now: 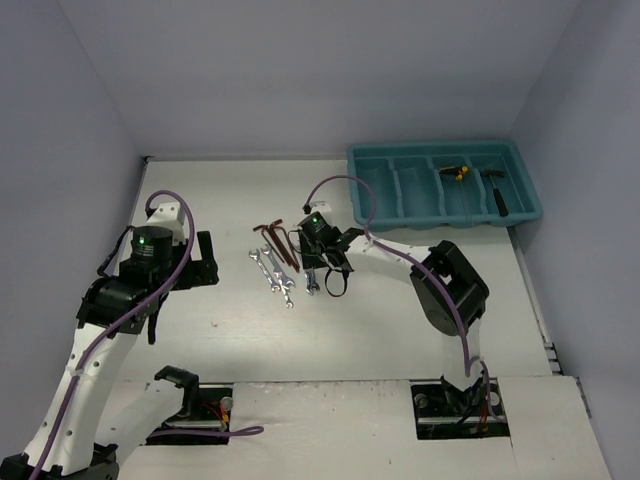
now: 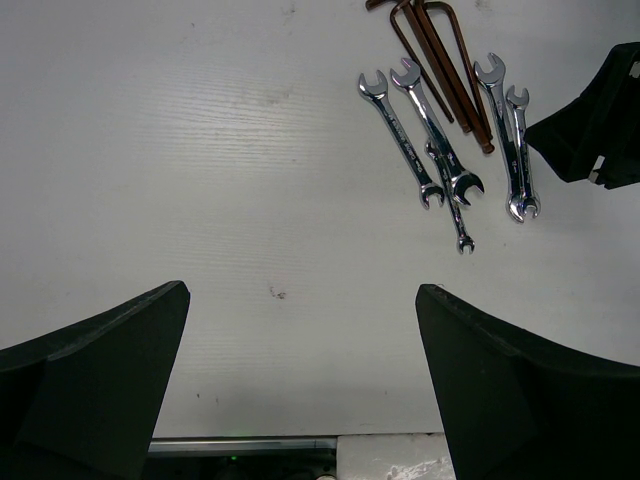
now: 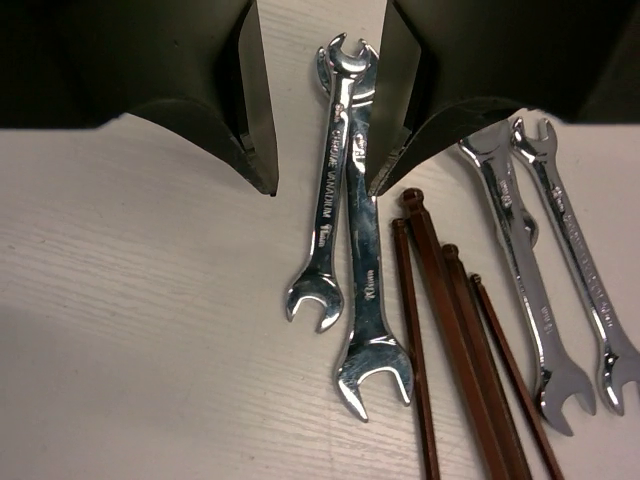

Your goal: Sort the tools into containers

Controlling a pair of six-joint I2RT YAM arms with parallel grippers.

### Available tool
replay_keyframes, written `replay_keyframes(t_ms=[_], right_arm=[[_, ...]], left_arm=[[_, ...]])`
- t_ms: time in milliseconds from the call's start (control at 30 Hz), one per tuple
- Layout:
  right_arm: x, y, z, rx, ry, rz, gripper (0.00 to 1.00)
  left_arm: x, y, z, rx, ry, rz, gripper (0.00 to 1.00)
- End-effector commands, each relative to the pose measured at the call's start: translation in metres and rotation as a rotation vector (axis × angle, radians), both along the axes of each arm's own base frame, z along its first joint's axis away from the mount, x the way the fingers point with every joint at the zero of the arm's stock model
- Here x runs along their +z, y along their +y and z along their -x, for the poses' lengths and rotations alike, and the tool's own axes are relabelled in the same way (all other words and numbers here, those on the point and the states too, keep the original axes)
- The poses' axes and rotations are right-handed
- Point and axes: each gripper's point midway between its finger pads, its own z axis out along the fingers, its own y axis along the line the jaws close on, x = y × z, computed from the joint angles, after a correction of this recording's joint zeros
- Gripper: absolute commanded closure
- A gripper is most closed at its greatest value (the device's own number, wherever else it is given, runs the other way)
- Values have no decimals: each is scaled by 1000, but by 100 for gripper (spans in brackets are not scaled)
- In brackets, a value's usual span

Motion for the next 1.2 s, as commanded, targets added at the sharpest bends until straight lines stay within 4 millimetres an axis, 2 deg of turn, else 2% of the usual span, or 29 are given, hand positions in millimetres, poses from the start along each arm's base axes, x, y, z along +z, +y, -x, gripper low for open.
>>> replay_keyframes(t_ms=[0, 233, 433, 533, 733, 833, 967, 1067, 1167], right_arm=[[-10, -12, -11, -119, -37, 20, 64], [-33, -11, 1, -97, -9, 69, 70], [-40, -9, 7, -83, -1, 87, 71], [-39, -10, 7, -76, -6, 94, 72], [-19, 2, -3, -57, -45, 62, 73], [-19, 2, -7, -69, -54, 70, 74], [-36, -4, -4, -80, -31, 97, 74], [-57, -12, 5, -84, 5, 134, 76], [-68, -18, 12, -86, 30, 152, 77]], left_arm=[[14, -2, -5, 6, -48, 26, 5], [12, -2, -5, 5, -44, 26, 5], [11, -3, -5, 4, -38, 30, 5], [9, -3, -4, 4, -35, 31, 5], [9, -3, -3, 3, -38, 34, 5], [10, -3, -2, 2, -42, 36, 5], [11, -3, -1, 2, -48, 36, 5], [10, -1, 1, 4, -48, 32, 5], [9, -1, 4, 3, -46, 31, 5]])
